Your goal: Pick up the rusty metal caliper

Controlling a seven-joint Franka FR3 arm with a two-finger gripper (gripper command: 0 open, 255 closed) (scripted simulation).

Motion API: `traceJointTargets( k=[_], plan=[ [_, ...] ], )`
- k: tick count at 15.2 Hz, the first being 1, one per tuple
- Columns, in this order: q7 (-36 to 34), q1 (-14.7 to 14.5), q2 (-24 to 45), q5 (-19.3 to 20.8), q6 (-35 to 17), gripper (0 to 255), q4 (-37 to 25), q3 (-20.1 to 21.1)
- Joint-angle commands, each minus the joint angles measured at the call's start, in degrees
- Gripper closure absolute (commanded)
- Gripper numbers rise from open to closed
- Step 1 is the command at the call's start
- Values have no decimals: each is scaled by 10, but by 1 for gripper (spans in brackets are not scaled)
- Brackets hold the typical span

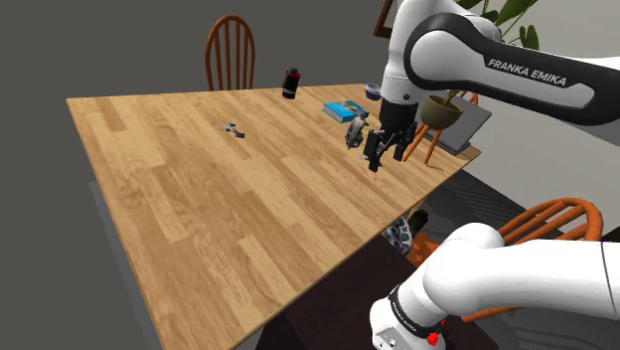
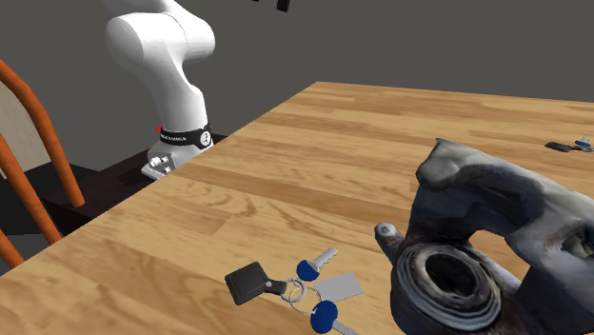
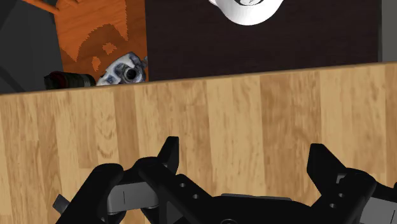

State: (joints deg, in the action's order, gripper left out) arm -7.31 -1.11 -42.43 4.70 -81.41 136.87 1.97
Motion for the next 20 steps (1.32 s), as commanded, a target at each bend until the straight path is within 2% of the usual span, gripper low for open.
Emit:
traceJointTargets(
  k=[1, 11, 20],
  plan=[
    [0, 0, 0, 0, 0, 0, 0, 0],
    [72, 40, 165, 22, -105, 0, -95, -96],
    [148, 67, 337, -17, -156, 0, -235, -170]
  ],
)
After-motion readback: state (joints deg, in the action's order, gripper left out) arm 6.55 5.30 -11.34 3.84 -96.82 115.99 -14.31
